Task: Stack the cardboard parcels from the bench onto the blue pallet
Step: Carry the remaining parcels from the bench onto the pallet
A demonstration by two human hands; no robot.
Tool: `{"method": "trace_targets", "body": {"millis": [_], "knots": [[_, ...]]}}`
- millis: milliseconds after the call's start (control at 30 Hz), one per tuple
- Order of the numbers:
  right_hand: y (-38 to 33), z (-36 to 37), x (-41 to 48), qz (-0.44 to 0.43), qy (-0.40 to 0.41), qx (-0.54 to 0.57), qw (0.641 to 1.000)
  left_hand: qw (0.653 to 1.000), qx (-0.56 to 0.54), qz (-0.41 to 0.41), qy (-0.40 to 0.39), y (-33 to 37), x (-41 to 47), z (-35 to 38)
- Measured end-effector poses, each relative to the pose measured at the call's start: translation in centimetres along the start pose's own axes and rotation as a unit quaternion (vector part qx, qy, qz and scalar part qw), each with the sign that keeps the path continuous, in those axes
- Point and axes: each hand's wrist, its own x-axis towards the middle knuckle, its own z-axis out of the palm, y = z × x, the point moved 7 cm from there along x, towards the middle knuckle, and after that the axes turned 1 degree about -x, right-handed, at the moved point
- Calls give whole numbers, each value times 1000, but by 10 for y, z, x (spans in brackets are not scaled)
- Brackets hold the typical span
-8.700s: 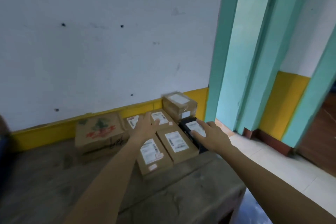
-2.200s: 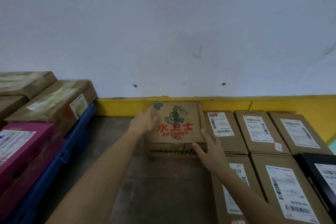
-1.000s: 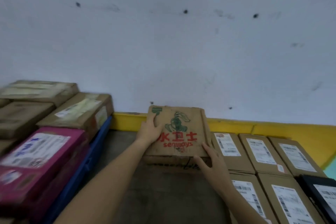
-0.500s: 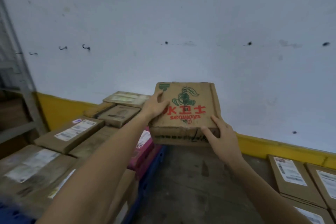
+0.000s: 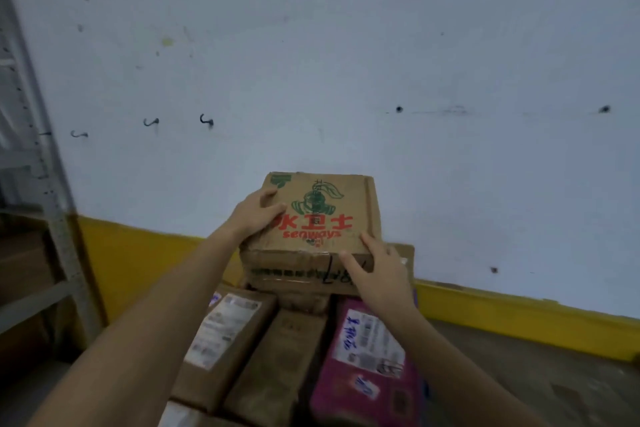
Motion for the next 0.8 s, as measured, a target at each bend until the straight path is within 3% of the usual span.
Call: {"method": "trace_targets", "body": {"millis": [200,467,800], "knots": [[-17,68,29,35,21,-14,999,999,3,24,-46,-57,66,-12],[-14,94,43,87,35,-69,993,992,15,38,-118,-90,104,19],[-8,99,64,109,31,-79,990,991,54,49,-115,-89,129,31]]}}
